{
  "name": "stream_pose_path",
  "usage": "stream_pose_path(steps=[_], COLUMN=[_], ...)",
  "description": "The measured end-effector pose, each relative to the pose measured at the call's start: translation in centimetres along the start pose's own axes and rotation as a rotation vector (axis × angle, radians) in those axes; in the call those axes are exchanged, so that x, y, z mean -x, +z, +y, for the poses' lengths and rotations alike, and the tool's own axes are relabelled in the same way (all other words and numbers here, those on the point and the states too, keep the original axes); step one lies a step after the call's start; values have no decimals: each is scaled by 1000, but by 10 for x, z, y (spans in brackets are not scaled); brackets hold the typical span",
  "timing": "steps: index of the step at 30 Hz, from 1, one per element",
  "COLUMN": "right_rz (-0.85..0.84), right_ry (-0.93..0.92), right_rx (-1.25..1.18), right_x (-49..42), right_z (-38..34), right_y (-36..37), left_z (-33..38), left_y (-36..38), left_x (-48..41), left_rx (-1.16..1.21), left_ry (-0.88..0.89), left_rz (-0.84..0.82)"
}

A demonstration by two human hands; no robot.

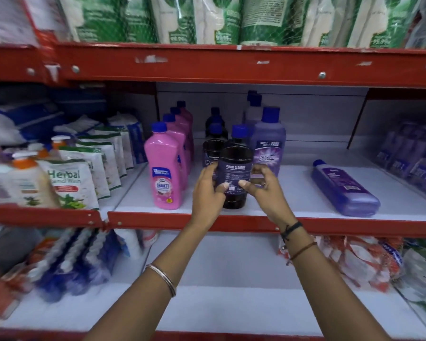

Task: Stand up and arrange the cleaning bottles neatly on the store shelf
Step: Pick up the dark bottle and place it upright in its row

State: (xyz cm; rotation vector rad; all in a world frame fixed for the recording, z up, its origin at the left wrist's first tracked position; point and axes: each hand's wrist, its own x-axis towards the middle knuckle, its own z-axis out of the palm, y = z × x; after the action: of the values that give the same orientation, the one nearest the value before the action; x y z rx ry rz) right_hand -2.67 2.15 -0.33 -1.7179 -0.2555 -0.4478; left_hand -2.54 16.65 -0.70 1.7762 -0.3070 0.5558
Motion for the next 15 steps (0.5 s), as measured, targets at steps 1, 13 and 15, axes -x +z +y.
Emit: stream_pose_path(steps=[1, 13, 15], right_rz=[-6, 79, 166], right_ry=[10, 55, 60], right_rx=[-7, -48, -40], right_x=[-1, -2, -3], right_z=[2, 22, 24], right_y=[9, 53, 51], left_z=[-4, -34, -36], left_y=[-7, -35, -36], left_x=[0, 1, 2], left_rx=[-1, -59, -67], left_ry=[-8, 38, 76], left_rz=[14, 20, 51])
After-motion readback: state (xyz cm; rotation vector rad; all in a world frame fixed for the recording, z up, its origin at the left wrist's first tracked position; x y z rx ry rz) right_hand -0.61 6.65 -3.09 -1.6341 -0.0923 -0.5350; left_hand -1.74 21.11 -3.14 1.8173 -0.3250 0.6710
